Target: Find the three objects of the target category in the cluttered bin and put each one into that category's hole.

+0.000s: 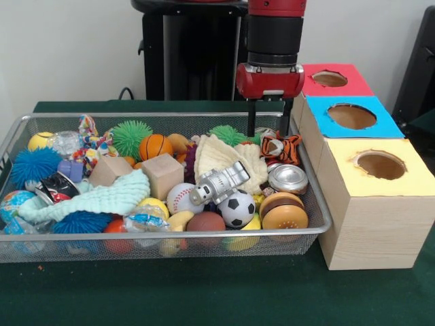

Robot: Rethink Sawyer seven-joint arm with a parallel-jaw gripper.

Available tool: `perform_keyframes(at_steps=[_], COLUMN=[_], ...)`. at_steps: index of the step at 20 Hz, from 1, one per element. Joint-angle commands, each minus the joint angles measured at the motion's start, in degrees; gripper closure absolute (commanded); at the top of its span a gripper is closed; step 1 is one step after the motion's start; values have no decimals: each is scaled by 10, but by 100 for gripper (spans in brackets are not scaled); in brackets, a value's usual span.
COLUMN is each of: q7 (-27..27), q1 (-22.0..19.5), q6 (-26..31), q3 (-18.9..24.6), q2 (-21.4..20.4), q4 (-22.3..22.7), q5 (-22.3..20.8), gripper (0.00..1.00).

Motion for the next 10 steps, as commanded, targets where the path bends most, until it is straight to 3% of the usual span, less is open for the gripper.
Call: perform_keyframes(at_steps=[1, 4, 10], q7=[39, 51, 95], q1=[-3, -5, -24], q6=[26, 29, 40], q3=[39, 41, 53], q2=[26, 39, 71], q4=[-84, -86, -32], q5=[-5, 7, 44], gripper=[0, 0, 0])
